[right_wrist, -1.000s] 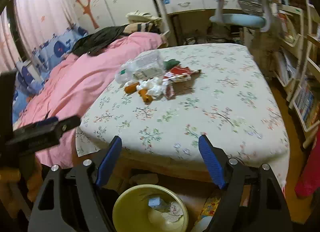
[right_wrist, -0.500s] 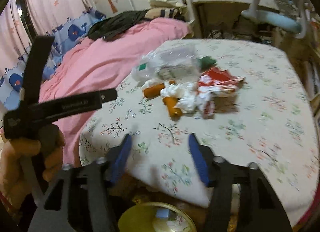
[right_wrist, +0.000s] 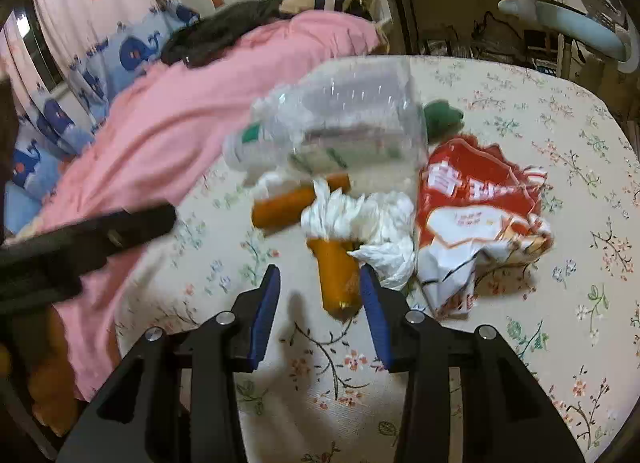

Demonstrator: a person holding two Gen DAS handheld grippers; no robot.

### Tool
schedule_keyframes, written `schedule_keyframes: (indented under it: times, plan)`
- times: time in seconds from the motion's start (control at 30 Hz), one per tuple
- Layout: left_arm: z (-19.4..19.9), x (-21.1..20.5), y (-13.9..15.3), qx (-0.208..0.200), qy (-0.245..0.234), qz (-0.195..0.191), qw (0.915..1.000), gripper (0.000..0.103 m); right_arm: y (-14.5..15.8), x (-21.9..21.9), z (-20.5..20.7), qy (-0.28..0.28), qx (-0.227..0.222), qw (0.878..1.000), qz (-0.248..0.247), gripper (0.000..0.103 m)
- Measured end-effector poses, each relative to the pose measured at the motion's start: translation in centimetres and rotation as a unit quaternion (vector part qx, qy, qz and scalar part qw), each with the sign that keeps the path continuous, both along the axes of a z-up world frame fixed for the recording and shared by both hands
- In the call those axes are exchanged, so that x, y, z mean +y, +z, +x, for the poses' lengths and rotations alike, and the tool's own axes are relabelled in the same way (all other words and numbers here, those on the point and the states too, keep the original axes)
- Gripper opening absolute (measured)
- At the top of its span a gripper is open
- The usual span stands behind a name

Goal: Collect trash
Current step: 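Grasp the orange wrapper with the left gripper while the right gripper grasps white tissue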

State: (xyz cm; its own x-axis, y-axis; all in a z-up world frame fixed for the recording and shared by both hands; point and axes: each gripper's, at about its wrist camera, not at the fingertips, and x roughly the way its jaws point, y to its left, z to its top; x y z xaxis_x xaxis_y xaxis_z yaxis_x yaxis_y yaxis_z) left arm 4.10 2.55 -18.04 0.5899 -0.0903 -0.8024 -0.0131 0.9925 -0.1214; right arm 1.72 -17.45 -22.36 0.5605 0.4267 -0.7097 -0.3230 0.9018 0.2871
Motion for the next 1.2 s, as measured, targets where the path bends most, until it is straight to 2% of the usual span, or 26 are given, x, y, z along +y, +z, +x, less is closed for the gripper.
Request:
schedule_keyframes:
  times: [0.13, 0.47, 0.5, 0.53, 0.57, 0.63, 0.8, 0.9, 1.07, 1.2]
  plan:
    - [0.3, -0.2, -0.5, 0.014, 0.005, -0.012, 0.9998, 0.089, 1.4, -0.1, 0.4, 0.004, -0.021, 1.0, -0.013, 0.041]
    - [0.2, 0.1, -0.9, 0.019, 0.015, -0.027, 0.9993, 0.089, -0.4, -1.6, 4.8, -0.022, 0.027, 0.999, -0.007, 0.041]
    - [0.2, -0.1, -0.8, 0.018, 0.012, -0.025, 0.9994, 0.089, -0.4, -1.2, 4.8, -0.014, 0.027, 0.999, -0.015, 0.038]
    - [0.2, -0.5, -0.9, 0.019, 0.007, -0.022, 0.9996, 0.089, -0.3, -0.7, 4.8, -0.001, 0.021, 0.999, -0.028, 0.029]
    - [0.2, -0.7, -0.9, 0.019, 0.002, -0.02, 0.9996, 0.089, -0.3, -0.5, 4.7, 0.009, 0.023, 0.999, -0.03, 0.016]
    - [0.2, -0.9, -1.0, 0.021, -0.003, -0.016, 0.9997, 0.089, 0.2, -0.7, 4.5, 0.015, 0.023, 0.999, -0.016, 0.015]
    - [0.3, -1.3, -1.2, 0.022, -0.008, -0.023, 0.9995, 0.089, 2.5, -4.3, 3.1, -0.007, 0.033, 0.997, 0.065, 0.014]
    - [0.6, -3.0, -1.5, 0.024, -0.03, -0.021, 0.999, 0.089, 4.4, -6.5, 0.9, -0.017, 0.03, 0.997, 0.074, 0.014]
    - [1.4, -6.3, -2.2, 0.032, -0.067, -0.027, 0.9969, 0.076, 4.6, -9.1, -1.8, -0.038, 0.042, 0.996, 0.069, 0.015]
    - [2.2, -8.5, -3.3, 0.042, -0.081, -0.021, 0.9957, 0.067, 3.1, -11.5, -2.2, -0.074, 0.064, 0.99, 0.1, 0.015]
